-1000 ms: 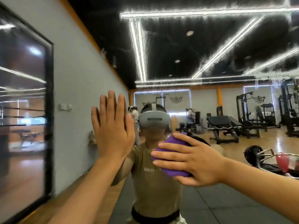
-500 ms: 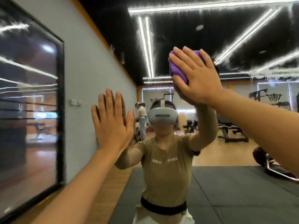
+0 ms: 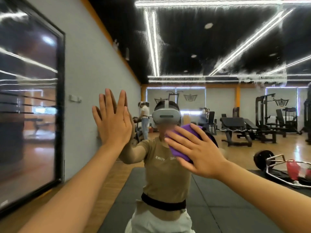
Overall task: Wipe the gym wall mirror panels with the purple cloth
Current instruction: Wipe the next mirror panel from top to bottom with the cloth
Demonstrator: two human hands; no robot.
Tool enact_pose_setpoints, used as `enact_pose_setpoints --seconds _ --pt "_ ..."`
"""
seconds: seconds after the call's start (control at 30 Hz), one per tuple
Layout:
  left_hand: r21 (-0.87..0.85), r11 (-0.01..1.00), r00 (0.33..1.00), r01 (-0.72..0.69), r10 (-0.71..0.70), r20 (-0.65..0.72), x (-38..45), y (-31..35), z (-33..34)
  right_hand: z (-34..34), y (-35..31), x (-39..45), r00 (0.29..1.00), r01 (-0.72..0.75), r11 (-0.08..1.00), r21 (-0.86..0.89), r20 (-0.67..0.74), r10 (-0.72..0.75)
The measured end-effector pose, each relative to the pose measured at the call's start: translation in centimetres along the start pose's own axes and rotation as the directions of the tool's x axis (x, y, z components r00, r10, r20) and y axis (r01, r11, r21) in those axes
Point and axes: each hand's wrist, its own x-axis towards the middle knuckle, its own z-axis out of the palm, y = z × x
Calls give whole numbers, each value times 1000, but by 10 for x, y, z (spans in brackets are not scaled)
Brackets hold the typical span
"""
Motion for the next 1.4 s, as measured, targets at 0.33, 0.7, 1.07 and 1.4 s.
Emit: enact_pose_setpoints --seconds 0.33,0.7,1.07,1.4 --pt "3 999 998 35 -35 -45 -3 13 11 -15 85 28 903 407 913 33 139 -407" --pt "-76 982 977 171 -179 -114 3 42 17 -37 157 104 845 -491 864 113 -177 504" --pt "-54 981 966 186 -193 -170 1 43 26 0 44 4 896 -410 910 61 -162 414" --pt "-49 994 976 99 -106 -189 2 46 27 6 23 -57 994 -99 995 -24 -43 98"
